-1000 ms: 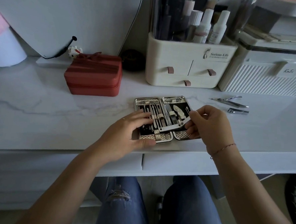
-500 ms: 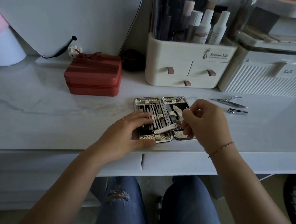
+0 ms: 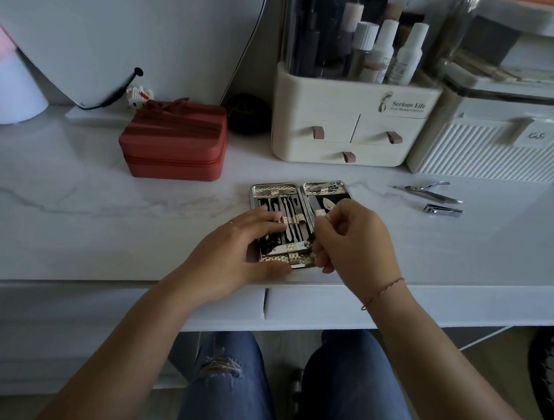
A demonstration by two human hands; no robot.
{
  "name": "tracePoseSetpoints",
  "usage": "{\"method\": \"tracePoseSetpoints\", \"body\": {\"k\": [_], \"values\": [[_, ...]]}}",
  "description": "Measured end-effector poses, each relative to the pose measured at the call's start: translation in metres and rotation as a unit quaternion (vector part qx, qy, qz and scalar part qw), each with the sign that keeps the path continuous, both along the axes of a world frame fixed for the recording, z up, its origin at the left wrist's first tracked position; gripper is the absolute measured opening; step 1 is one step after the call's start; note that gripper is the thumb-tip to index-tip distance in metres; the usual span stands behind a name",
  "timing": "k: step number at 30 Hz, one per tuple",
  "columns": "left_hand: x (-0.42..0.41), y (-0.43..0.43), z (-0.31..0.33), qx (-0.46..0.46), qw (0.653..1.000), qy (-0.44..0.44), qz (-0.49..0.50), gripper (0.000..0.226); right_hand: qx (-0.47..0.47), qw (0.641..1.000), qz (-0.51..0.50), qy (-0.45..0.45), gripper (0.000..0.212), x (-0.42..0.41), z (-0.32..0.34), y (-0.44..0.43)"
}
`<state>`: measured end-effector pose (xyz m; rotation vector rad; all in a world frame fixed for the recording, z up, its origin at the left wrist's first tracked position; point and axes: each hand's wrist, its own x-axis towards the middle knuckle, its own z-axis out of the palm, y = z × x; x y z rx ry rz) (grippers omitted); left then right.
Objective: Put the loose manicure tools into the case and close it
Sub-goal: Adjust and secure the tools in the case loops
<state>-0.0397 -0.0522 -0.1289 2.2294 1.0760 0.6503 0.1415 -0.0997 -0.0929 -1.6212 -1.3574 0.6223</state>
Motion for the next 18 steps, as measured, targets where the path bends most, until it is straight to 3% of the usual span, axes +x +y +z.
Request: {"method": "tracePoseSetpoints", "body": {"k": [3, 7, 10, 14, 18], "values": [[0.000, 0.000, 0.000, -0.001, 1.000, -0.003, -0.004, 0.077, 0.028, 0.994, 0.025, -0.103, 0.020, -0.003, 0.000, 0.001], [0.000, 0.001, 0.000, 0.003, 1.000, -0.012, -0.007, 0.070, 0.003, 0.991, 0.114, -0.067, 0.008, 0.000, 0.001, 0.001], [0.000, 0.002, 0.001, -0.027, 0.997, -0.066, 0.003, 0.056, -0.017, 0.989, 0.147, -0.032, 0.005, 0.005, 0.002, 0.002], [-0.001, 0.002, 0.002, -0.053, 0.991, -0.121, 0.031, 0.035, -0.015, 0.983, 0.145, -0.114, 0.004, 0.004, 0.000, 0.005], [-0.004, 0.000, 0.003, -0.054, 0.989, -0.132, 0.032, 0.034, -0.005, 0.977, 0.119, -0.175, 0.009, 0.001, -0.001, 0.011]]}}
